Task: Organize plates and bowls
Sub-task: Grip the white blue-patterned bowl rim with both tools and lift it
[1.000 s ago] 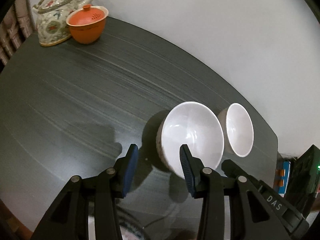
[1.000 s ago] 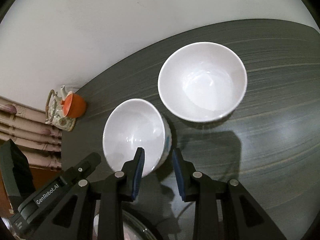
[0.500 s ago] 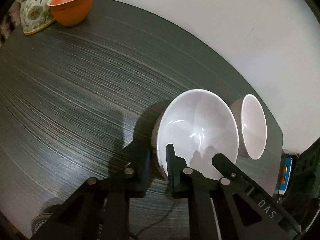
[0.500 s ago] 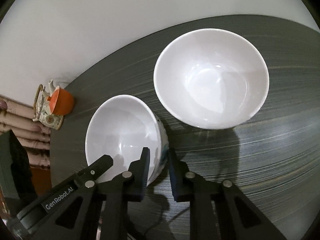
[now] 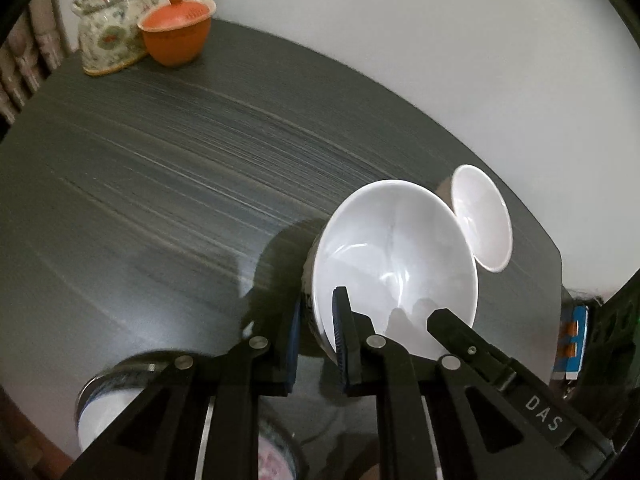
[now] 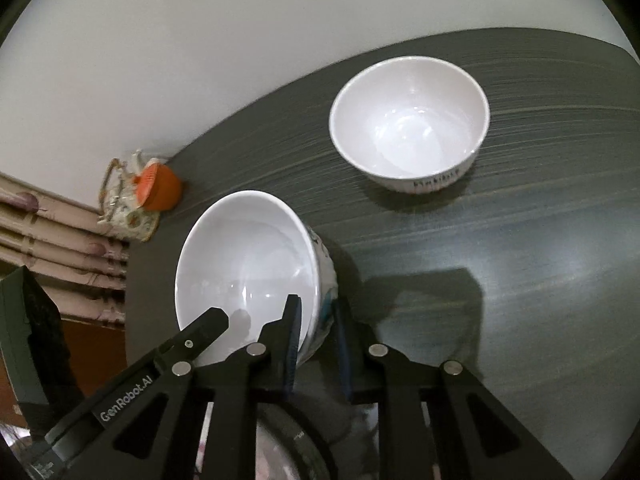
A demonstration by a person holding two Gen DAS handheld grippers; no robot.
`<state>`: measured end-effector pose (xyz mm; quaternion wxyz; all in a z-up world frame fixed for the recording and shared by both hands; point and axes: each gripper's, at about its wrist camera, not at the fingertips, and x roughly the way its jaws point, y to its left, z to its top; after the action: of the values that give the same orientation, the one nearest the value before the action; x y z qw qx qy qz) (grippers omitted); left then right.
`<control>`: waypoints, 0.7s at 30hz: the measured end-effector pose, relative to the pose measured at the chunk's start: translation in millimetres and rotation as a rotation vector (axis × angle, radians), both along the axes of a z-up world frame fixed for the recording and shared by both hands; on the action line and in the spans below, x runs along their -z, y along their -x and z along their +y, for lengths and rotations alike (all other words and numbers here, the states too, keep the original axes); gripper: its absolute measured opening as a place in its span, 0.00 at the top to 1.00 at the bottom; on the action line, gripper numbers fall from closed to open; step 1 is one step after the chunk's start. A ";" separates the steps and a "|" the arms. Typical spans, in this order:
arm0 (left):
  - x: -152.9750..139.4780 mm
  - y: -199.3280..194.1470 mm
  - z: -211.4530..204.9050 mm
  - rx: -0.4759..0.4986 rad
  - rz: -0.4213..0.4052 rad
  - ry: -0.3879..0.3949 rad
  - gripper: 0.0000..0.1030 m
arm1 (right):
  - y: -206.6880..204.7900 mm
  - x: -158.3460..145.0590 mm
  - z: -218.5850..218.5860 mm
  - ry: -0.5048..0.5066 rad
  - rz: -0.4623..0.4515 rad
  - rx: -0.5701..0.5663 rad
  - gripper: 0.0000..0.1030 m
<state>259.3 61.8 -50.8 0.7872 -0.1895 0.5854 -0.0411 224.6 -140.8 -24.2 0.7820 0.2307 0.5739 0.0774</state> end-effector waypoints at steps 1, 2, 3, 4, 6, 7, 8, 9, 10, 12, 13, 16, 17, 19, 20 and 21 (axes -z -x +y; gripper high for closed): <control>-5.9 5.3 -1.4 0.000 -0.008 -0.009 0.88 | 5.7 -5.8 1.2 0.000 -0.013 -0.006 0.83; -14.1 13.6 -1.3 0.002 -0.021 -0.021 0.88 | 12.1 -12.1 2.6 0.002 -0.025 -0.011 0.83; -18.5 19.1 -1.7 0.002 -0.030 -0.028 0.88 | 18.6 -18.0 2.8 -0.003 -0.033 -0.010 0.83; -23.9 22.6 -2.0 0.001 -0.038 -0.037 0.88 | 21.9 -21.3 3.6 -0.008 -0.038 -0.009 0.83; -36.8 36.4 0.8 -0.005 -0.060 -0.049 0.88 | 32.6 -31.6 5.1 -0.013 -0.058 -0.015 0.83; -41.7 42.7 1.4 -0.007 -0.071 -0.049 0.88 | 38.4 -36.7 5.0 -0.015 -0.069 -0.018 0.83; -47.0 48.9 2.1 -0.009 -0.080 -0.050 0.88 | 45.9 -42.8 5.4 -0.017 -0.079 -0.027 0.83; -52.2 56.1 1.4 -0.011 -0.087 -0.052 0.88 | 50.9 -46.3 4.5 -0.020 -0.085 -0.032 0.83; -57.8 62.5 4.5 -0.011 -0.096 -0.053 0.88 | 58.9 -51.3 3.8 -0.023 -0.094 -0.036 0.83; -65.9 77.2 2.9 -0.007 -0.115 -0.062 0.88 | 68.8 -57.5 2.2 -0.026 -0.104 -0.041 0.83; -69.0 83.1 2.8 -0.005 -0.119 -0.066 0.88 | 76.7 -60.8 0.3 -0.025 -0.112 -0.042 0.83; -73.6 102.5 -1.4 0.007 -0.126 -0.068 0.88 | 95.9 -66.0 -9.1 -0.020 -0.123 -0.045 0.83; -74.4 108.0 -4.0 0.010 -0.125 -0.066 0.88 | 101.2 -66.8 -13.9 -0.025 -0.124 -0.040 0.83; -74.9 120.1 -9.5 0.019 -0.130 -0.066 0.88 | 110.6 -68.8 -22.3 -0.024 -0.134 -0.032 0.83; -75.2 126.2 -13.4 0.023 -0.133 -0.070 0.88 | 116.3 -69.5 -25.5 -0.018 -0.144 -0.030 0.83; -74.7 131.5 -16.3 0.026 -0.136 -0.071 0.88 | 121.0 -70.0 -28.7 -0.014 -0.147 -0.026 0.83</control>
<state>127.8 45.5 23.8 0.8307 -0.1506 0.5343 -0.0435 103.6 -169.4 45.8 0.8194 0.2222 0.5172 0.1082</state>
